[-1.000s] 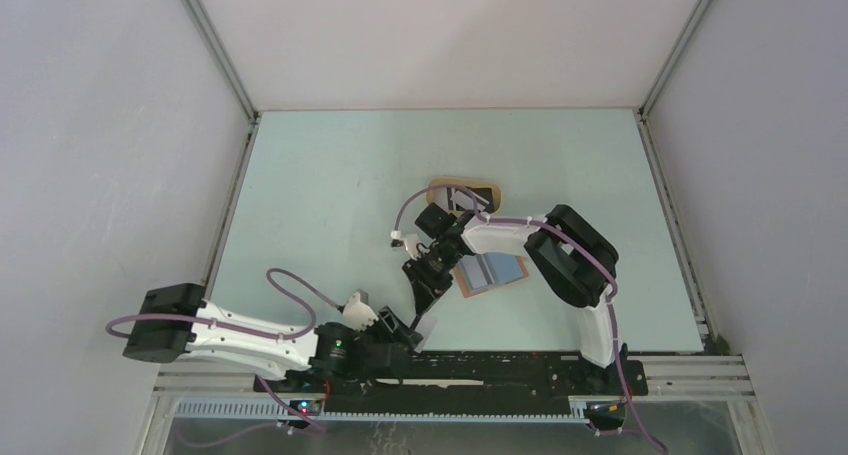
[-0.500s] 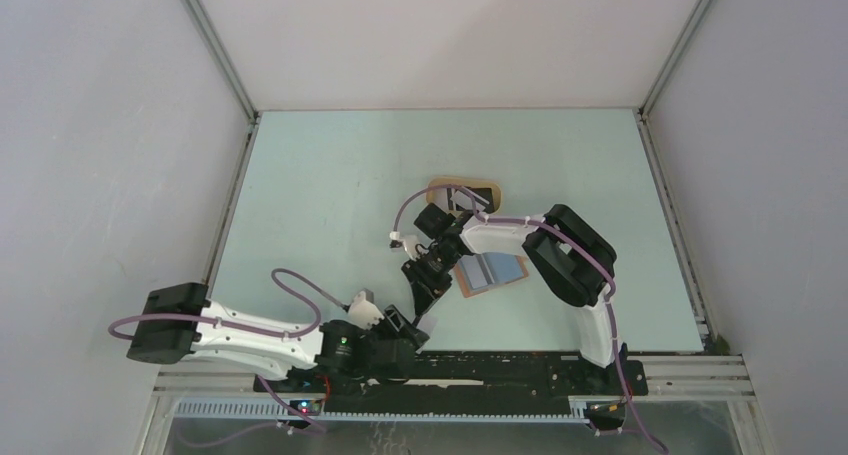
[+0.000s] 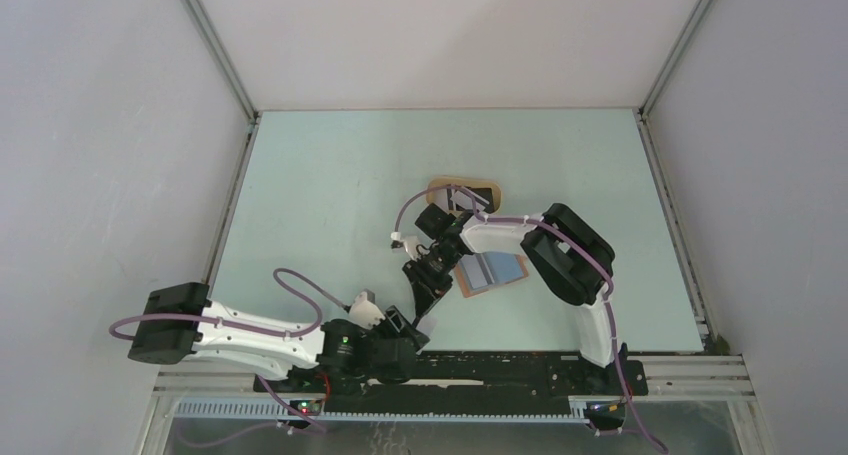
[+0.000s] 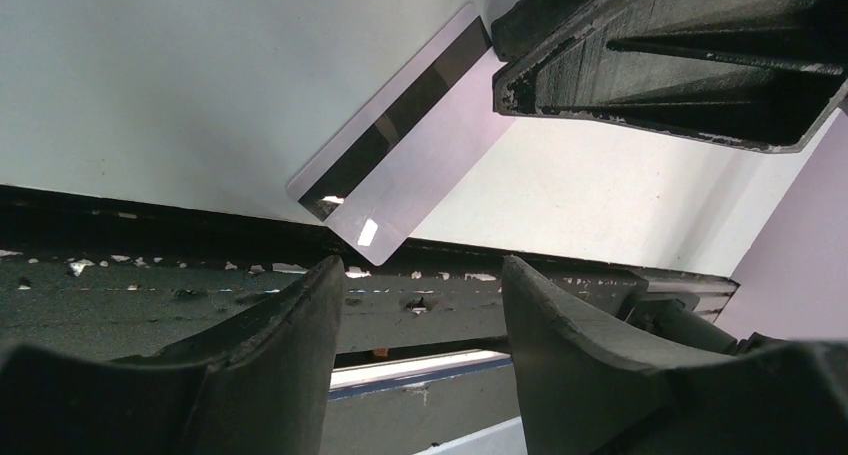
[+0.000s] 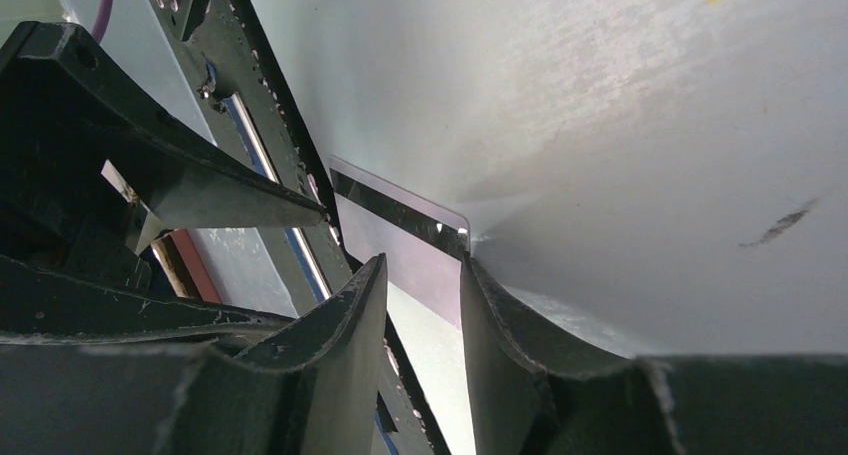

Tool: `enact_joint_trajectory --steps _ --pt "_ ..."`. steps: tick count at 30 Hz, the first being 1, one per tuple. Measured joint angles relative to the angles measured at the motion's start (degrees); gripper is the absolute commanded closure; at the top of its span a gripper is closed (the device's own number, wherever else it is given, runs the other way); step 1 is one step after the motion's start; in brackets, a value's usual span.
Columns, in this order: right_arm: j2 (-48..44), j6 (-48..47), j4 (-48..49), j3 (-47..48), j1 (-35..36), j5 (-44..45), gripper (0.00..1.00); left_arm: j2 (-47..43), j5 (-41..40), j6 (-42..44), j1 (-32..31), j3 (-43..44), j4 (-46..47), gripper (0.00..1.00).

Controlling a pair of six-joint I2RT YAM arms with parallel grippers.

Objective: Put the credit cards into the card holder
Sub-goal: Move the credit card to the center of the board, then pick up the credit card from the center of the board.

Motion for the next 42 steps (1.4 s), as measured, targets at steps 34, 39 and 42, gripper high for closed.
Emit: enact_joint_trajectory --steps 34,39,42 --pt "-37.9 -30.9 -12.3 -0.1 -18.8 -2.1 0.29 -11.0 -37.4 25.4 -1.1 26.3 -25.0 0.0" --pt "-38.7 -32.3 -16.8 0.0 -22.7 -4.9 0.3 -19.9 -38.3 33.3 1.1 19.4 -16.6 0.1" --pt "-37.8 -31.6 -16.9 -1.2 -23.3 -4.4 0.3 -29.1 -32.2 33.1 6.5 11.9 -10.3 0.18"
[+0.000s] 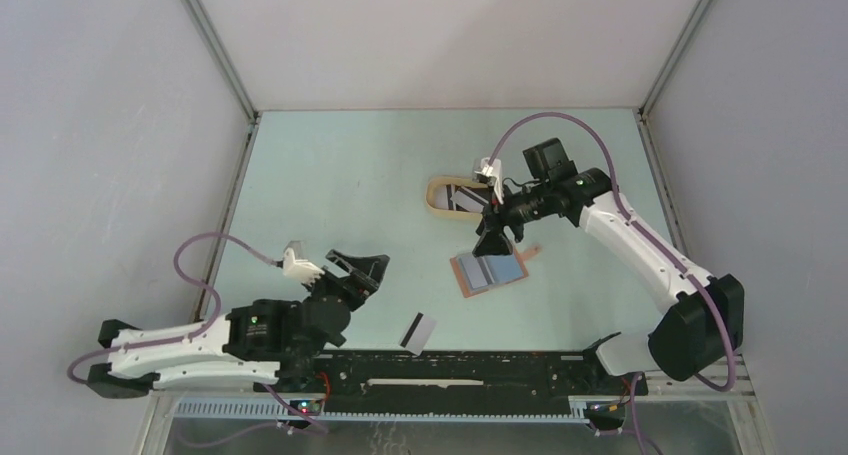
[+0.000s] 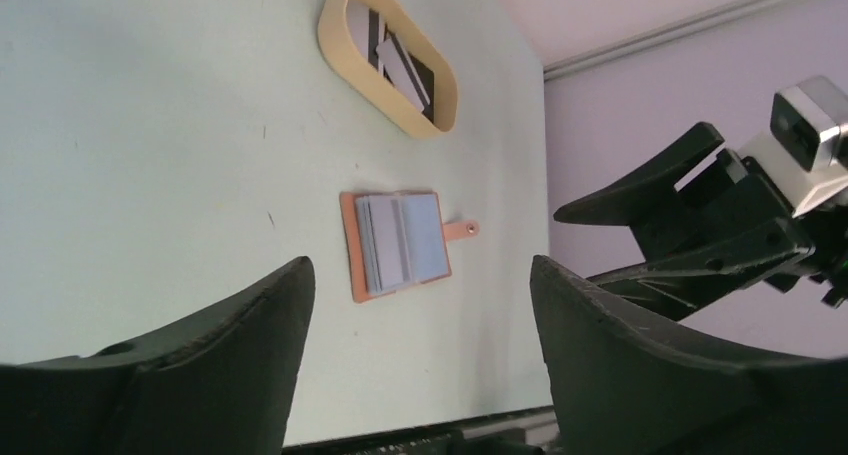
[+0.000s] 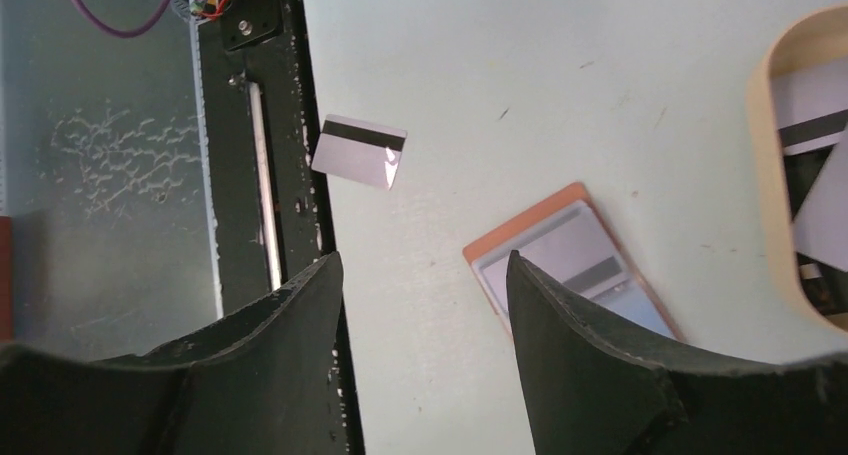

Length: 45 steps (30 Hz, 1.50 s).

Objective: Put the credit cards into the card holder
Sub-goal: Pick up the credit card from the center of the board.

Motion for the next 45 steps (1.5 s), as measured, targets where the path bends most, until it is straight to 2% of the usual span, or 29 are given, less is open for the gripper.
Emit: enact_joint_trajectory --steps 2,4,7,10,16,21,24,27,32,38,45 --pt "0.1 1.0 0.5 -1.4 0.3 0.0 0.31 -2.7 4.0 -3.9 2.7 -2.5 0.2 0.15" --pt "0.8 2.2 1.1 -1.6 1.0 0.1 0.31 -0.5 7.3 -10.5 3.4 -1.6 -3.0 0.14" --pt "2.6 4.3 2.9 -1.6 3.2 1.7 0.32 8.3 11.9 -20.7 4.9 4.2 -10.8 0.15" --pt "5.2 6.9 5.0 -1.7 7.8 4.3 0.36 17.7 19.0 -26.7 8.2 9.0 -13.8 0.18" --pt "9.8 13.0 7.3 -1.7 14.3 5.4 0.41 27.8 33.2 -31.2 7.7 8.2 -13.8 0.2" --pt "9.6 17.0 10.0 -2.6 14.1 4.4 0.43 35.0 38.2 -32.3 6.1 14.6 -19.1 0.22" --pt "11.1 18.8 10.7 -2.9 13.1 2.9 0.44 40.4 40.7 -32.6 5.4 19.8 -19.7 0.28" --pt "13.9 20.1 11.4 -3.1 12.8 2.3 0.55 43.4 41.8 -32.7 3.2 21.4 -19.3 0.3" --pt "17.9 21.5 11.5 -3.7 13.4 0.6 0.63 43.9 41.3 -32.7 -1.7 21.4 -19.2 0.3" --pt "20.7 21.9 11.5 -3.7 17.9 0.0 0.65 44.0 37.3 -32.7 -4.3 19.8 -16.7 0.34" --pt "22.4 21.9 11.5 -3.7 19.6 0.5 0.65 44.1 33.9 -32.7 -5.6 11.3 -13.8 0.42"
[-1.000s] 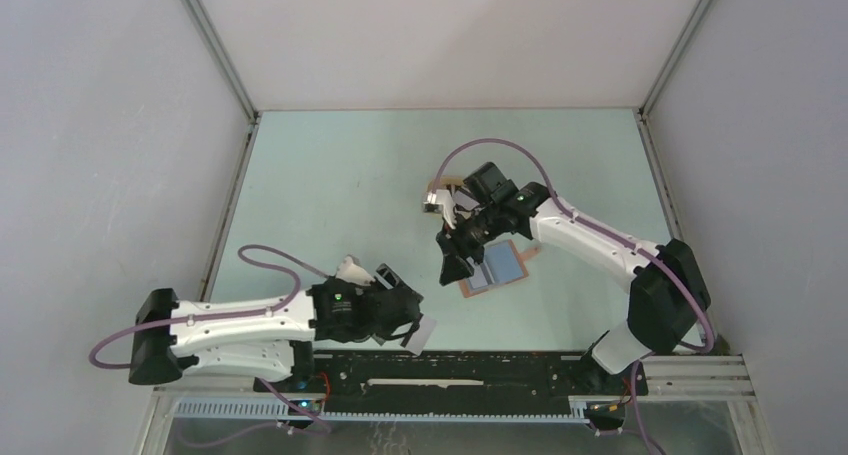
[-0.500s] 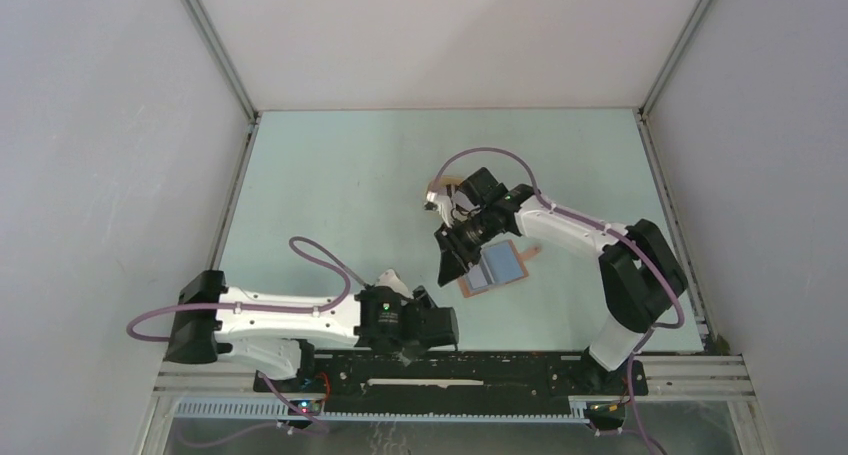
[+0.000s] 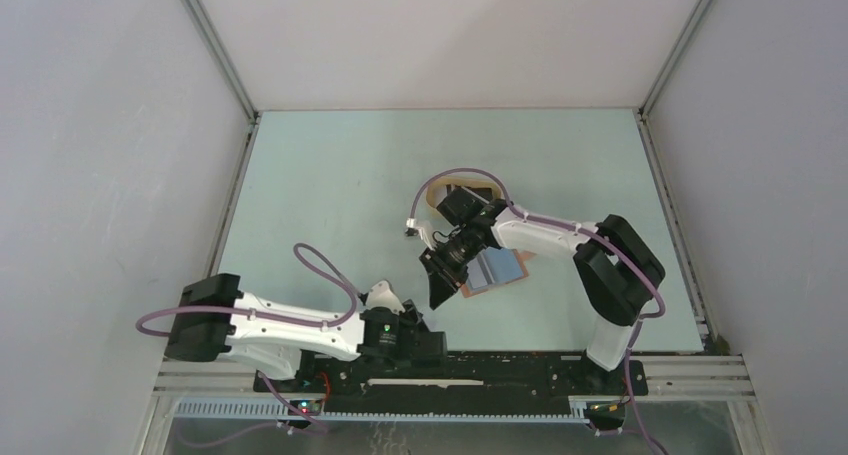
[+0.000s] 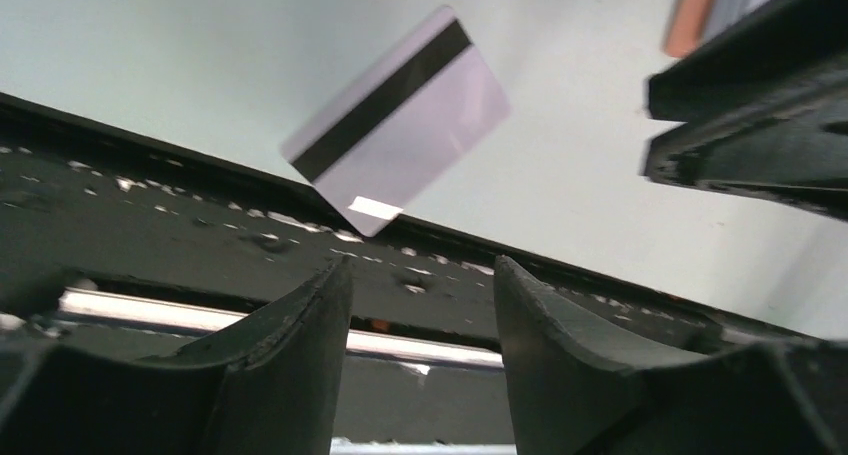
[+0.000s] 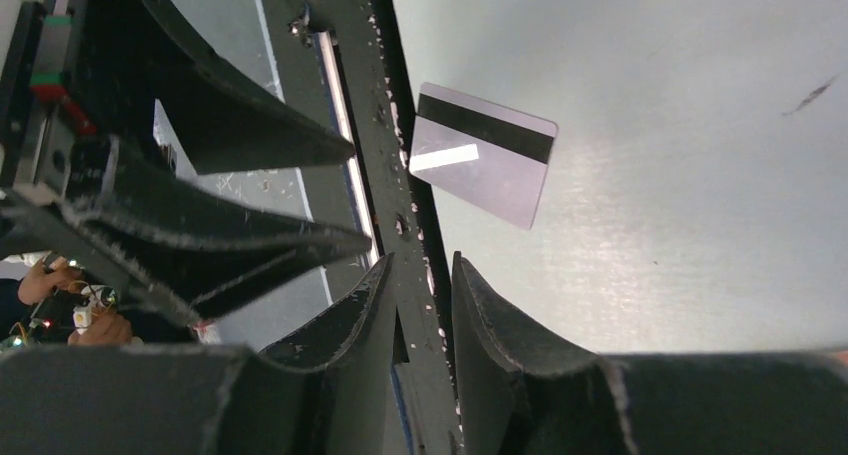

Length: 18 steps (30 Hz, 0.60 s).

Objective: Put the credit cards into the card holder
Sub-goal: Pick up the credit card from the center of the board.

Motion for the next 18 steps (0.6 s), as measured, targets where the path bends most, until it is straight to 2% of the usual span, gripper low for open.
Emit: enact_joint_trajectory --steps 5,10,18 --pt "1.4 -0.1 0.0 0.0 0.0 1.0 0.66 -1.3 -1.2 0.0 -0.9 -4.6 1.2 0.47" --pt "2.7 -0.1 0.0 0.0 0.5 1.7 0.66 -3.2 -4.7 0.0 -1.3 -8.9 4.1 0.47" --pt "5.9 -0.1 0.0 0.0 1.3 1.7 0.67 -2.8 -5.2 0.0 -3.5 -10.4 8.8 0.45"
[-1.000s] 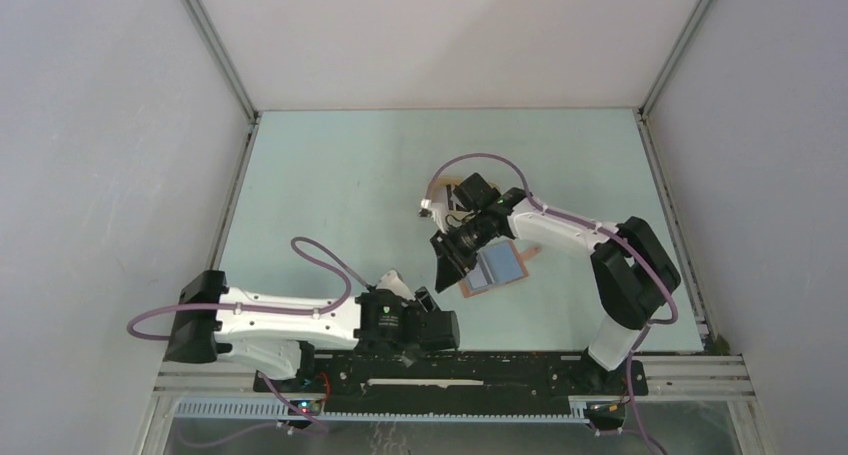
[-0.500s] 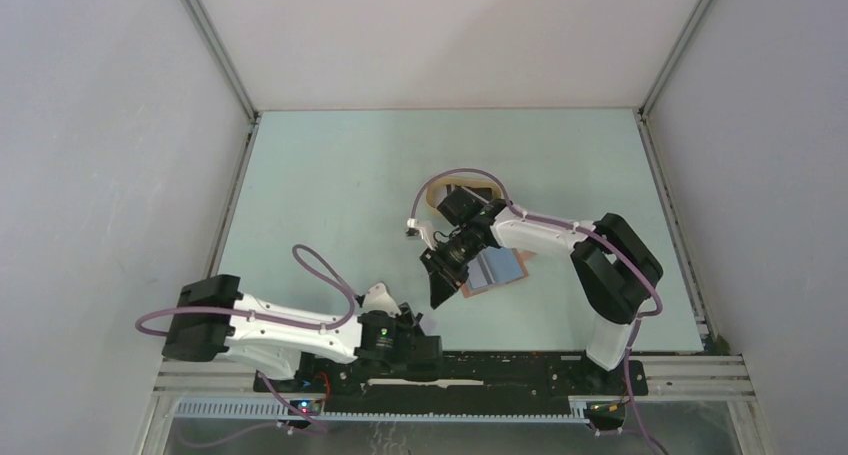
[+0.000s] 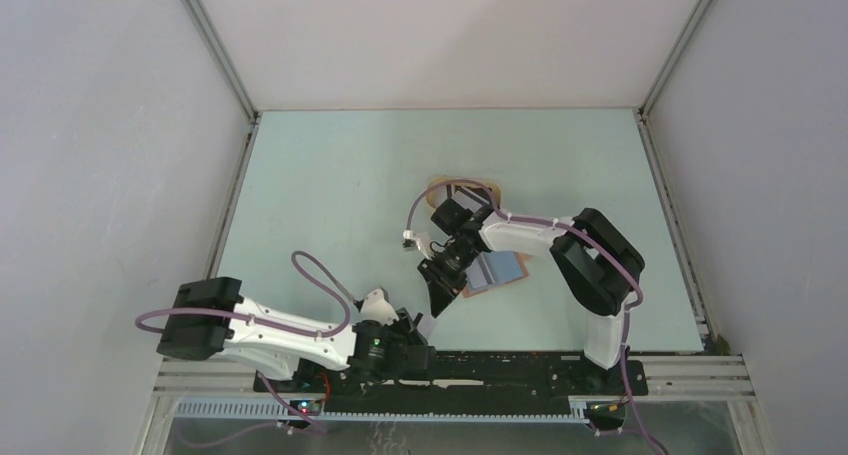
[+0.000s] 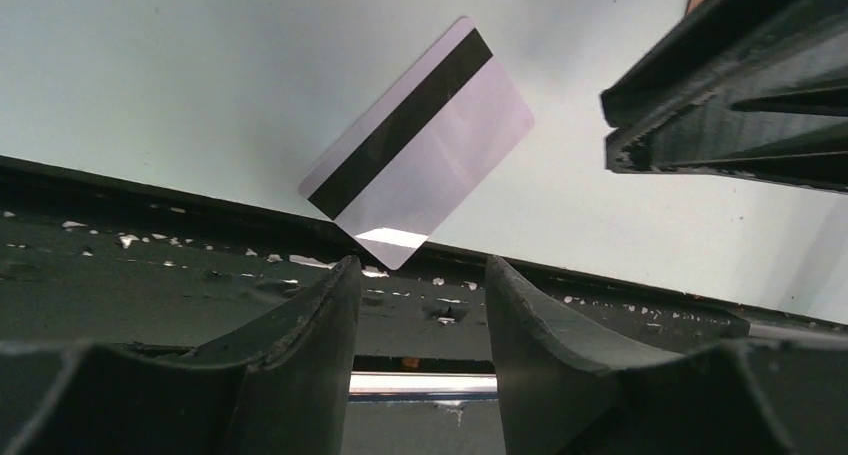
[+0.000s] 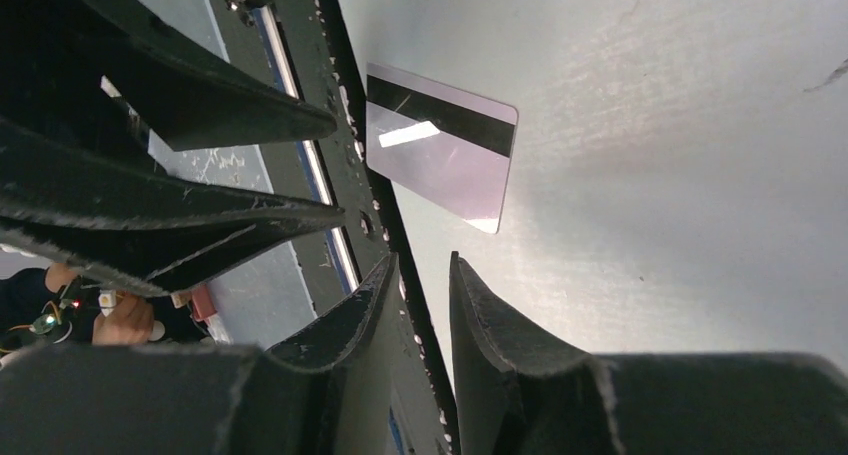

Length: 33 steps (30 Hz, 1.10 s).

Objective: Put the credit cards into the card holder
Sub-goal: Pick up the credit card from the center of the board.

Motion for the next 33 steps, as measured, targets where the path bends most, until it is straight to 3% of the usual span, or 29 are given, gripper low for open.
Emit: enact_joint_trajectory --steps 33 --pt "8.3 0.1 -0.1 3.7 1.2 2.0 0.68 1.0 -0.3 0.0 -0.1 -3.4 5.8 0.44"
